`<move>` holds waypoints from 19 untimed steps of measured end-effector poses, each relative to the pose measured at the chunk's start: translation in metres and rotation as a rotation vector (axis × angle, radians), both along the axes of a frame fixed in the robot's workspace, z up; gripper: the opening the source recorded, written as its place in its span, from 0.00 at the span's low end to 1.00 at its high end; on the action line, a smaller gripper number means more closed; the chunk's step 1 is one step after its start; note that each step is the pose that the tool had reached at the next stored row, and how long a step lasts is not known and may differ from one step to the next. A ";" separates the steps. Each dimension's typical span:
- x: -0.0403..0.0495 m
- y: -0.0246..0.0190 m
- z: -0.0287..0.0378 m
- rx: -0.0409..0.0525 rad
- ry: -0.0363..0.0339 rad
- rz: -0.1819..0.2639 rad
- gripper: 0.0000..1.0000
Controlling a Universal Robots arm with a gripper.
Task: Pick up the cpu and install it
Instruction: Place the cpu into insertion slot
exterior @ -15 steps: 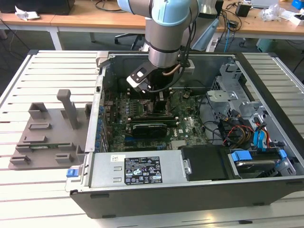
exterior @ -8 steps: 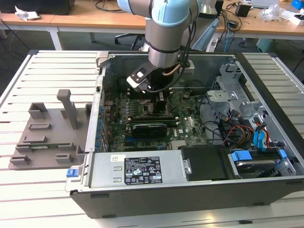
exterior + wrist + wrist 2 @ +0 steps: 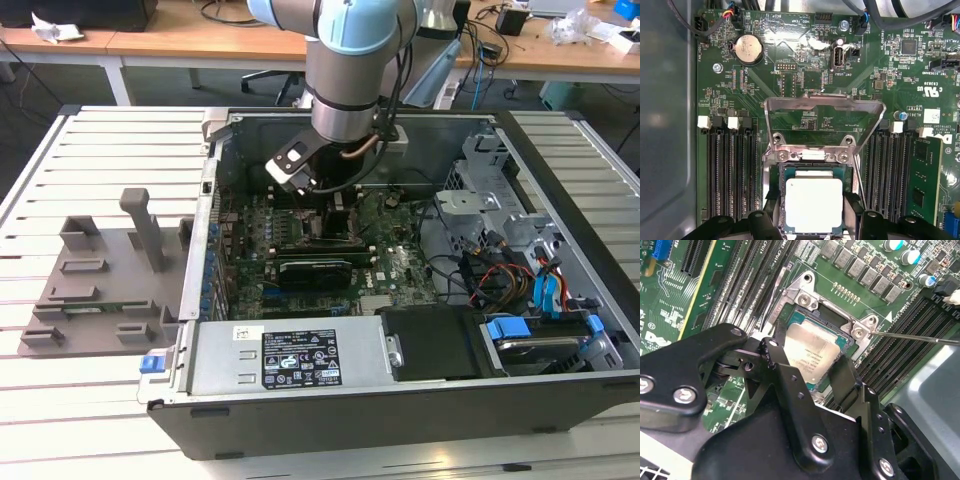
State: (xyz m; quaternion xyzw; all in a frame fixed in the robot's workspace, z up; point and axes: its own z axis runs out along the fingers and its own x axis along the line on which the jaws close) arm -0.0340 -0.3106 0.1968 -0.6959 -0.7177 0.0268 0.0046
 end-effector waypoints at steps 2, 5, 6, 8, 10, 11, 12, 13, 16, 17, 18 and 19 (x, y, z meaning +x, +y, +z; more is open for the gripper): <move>-0.0005 0.0004 0.0000 0.0000 0.0000 0.000 0.62; -0.0016 0.0011 0.0000 0.0000 0.0000 0.000 0.62; -0.0016 0.0011 0.0000 0.0000 0.0000 0.000 0.62; -0.0016 0.0012 0.0010 -0.0001 0.0000 -0.001 0.62; -0.0016 0.0012 0.0020 0.0000 -0.0001 -0.001 0.62; -0.0016 0.0012 0.0027 0.0000 -0.0001 -0.001 0.62; -0.0016 0.0012 0.0033 0.0001 -0.0001 0.000 0.62; -0.0016 0.0012 0.0042 0.0000 -0.0001 -0.001 0.62; -0.0016 0.0013 0.0091 -0.0017 -0.0001 -0.001 0.62; -0.0016 0.0016 0.0131 -0.0030 -0.0001 -0.001 0.62; -0.0016 0.0016 0.0141 -0.0032 -0.0001 0.000 0.62; -0.0016 0.0016 0.0149 -0.0034 -0.0001 0.000 0.62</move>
